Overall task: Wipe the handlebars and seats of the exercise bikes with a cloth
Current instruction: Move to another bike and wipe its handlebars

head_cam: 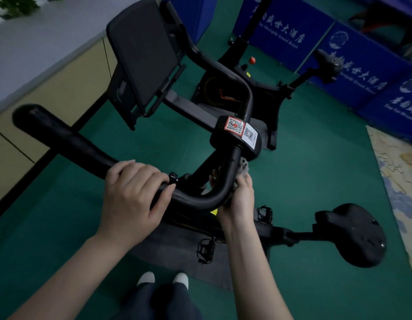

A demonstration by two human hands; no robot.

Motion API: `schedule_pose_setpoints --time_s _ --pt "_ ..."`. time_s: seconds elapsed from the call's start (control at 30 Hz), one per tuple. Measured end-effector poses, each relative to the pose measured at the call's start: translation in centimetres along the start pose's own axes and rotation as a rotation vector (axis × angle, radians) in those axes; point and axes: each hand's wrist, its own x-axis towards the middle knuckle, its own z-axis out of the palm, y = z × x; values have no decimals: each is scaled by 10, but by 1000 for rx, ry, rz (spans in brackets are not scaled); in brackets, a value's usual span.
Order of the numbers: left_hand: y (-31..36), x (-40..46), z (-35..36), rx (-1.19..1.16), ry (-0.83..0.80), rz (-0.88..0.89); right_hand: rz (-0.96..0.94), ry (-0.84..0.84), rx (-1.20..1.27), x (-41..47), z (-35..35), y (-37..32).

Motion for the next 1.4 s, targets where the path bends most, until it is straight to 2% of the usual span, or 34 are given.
schedule_pose_setpoints --time_s 0.2,0.57,0.73,0.83,0.93,1.0,1.1,1.3,1.4 --pt "2 1 0 0 26 -14 7 -109 -39 -11 -16 5" --pt "16 5 -5 78 -7 -88 58 -150 -124 -3 -28 2" --pt "54 13 -4 91 -3 -155 189 -198 -18 24 -17 -14" --pt "85 14 10 59 -58 -180 179 -244 -96 23 -25 -17" --pt "102 9 21 78 -105 -219 -62 -222 -378 17 -43 -22" --pt "105 8 24 89 -99 -251 -375 -229 -615 18 -49 -27" --pt "105 9 25 81 -80 -277 -809 -381 -888 24 -44 -38" --pt "108 9 24 5 -43 -336 -1234 -849 -1462 60 -5 -74" --pt "109 9 24 -7 -40 -348 -1189 -1158 -1549 60 5 -83"
